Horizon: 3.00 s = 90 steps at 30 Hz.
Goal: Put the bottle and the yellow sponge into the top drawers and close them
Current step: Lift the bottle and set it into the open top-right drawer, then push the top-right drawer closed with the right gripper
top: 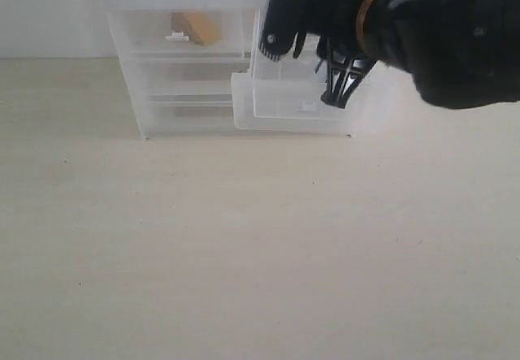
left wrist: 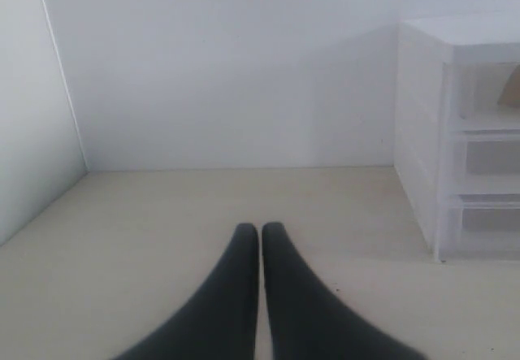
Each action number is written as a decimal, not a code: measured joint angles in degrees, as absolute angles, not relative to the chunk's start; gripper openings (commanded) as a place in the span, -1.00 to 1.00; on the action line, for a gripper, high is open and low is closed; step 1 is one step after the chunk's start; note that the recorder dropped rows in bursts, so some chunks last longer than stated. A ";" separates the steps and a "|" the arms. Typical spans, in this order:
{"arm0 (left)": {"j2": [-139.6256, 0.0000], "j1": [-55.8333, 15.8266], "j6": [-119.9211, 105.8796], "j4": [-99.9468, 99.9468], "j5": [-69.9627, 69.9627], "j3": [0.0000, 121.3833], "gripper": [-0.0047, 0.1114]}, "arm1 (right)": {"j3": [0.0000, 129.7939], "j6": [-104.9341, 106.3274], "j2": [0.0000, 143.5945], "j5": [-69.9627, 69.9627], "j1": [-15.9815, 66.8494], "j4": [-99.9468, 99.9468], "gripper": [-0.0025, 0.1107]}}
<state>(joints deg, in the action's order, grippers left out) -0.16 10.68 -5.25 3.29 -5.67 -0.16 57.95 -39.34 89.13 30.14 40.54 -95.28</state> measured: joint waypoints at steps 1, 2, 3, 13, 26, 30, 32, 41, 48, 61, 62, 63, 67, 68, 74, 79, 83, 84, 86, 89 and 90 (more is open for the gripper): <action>-0.16 10.68 -5.25 3.29 -5.67 -0.16 -0.85 | 57.95 -39.95 86.01 30.51 40.54 -91.82 -0.93; -0.16 10.68 -5.25 3.29 -5.67 -0.16 -0.85 | 57.95 -40.67 84.24 30.95 40.54 -90.68 -0.95; -0.16 10.68 -5.25 3.29 -5.67 -0.16 -0.85 | 57.95 -41.05 82.95 31.56 40.54 -90.01 -0.96; -0.16 10.68 -5.25 3.29 -5.67 -0.16 -0.85 | 57.95 -34.28 84.97 37.08 40.54 -72.29 -0.96; -0.16 10.68 -5.25 3.29 -5.67 -0.16 -0.85 | 58.95 -35.91 90.61 9.52 40.54 -65.59 -0.96; -0.16 10.68 -5.25 3.29 -5.67 -0.16 -0.85 | 61.86 -38.62 90.54 9.23 40.54 -65.59 -0.96; -0.16 10.68 -5.25 3.29 -5.67 -0.16 -0.85 | 62.81 -39.20 90.40 10.29 40.54 -65.59 -0.96; -0.16 10.68 -5.25 3.29 -5.67 -0.16 -0.85 | 60.62 -24.85 82.18 21.09 40.54 -45.06 -0.96; -0.16 10.68 -5.25 3.29 -5.67 -0.16 -0.85 | 54.56 6.02 79.32 22.89 40.54 -17.80 -0.96; -0.16 10.68 -5.25 3.29 -5.78 -0.16 -0.85 | 57.68 -3.71 87.98 22.27 40.54 -34.55 -0.96; -0.16 10.68 -5.25 3.29 -5.78 -0.16 -0.85 | 57.98 -5.39 87.98 22.72 40.54 -36.77 -0.96; -0.16 10.68 -5.25 3.29 -5.78 -0.16 -0.85 | 58.26 -7.09 87.98 23.11 40.54 -38.80 -0.96; -0.16 10.68 -5.25 3.29 -5.78 -0.16 -0.85 | 59.99 -11.81 87.98 24.33 40.54 -45.81 -0.96; -0.16 10.68 -5.25 3.29 -5.78 -0.16 -0.85 | 60.64 -12.97 87.98 24.86 40.54 -47.35 -0.96; -0.16 10.68 -5.25 3.29 -5.78 -0.16 -0.85 | 65.17 -15.66 88.82 27.38 40.57 -54.40 -0.96; -0.16 10.68 -5.25 3.29 -5.78 -0.16 -0.85 | 68.68 -16.23 93.25 27.78 40.57 -55.64 -0.96; -0.16 10.68 -5.25 3.29 -5.78 -0.16 -0.85 | 70.08 -17.53 94.09 29.29 40.57 -52.25 -0.96; -0.16 10.68 -5.25 3.29 -5.78 -0.16 -0.85 | 70.08 -17.04 92.97 29.28 40.57 -49.74 -0.96; -0.16 10.68 -5.25 3.29 -5.78 -0.16 -0.85 | 69.30 -15.24 90.59 28.94 40.81 -46.23 -0.96; -0.16 10.68 -5.25 3.29 -5.78 -0.16 -0.85 | 65.54 -11.51 85.16 27.29 41.82 -40.37 -0.96; -0.16 10.68 -5.25 3.29 -5.78 -0.16 -0.85 | 63.78 -10.20 83.90 25.83 42.13 -38.98 -0.96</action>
<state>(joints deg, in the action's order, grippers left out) -0.16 10.68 -5.25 3.29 -5.78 -0.16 63.78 -10.20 83.90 25.83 42.13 -38.98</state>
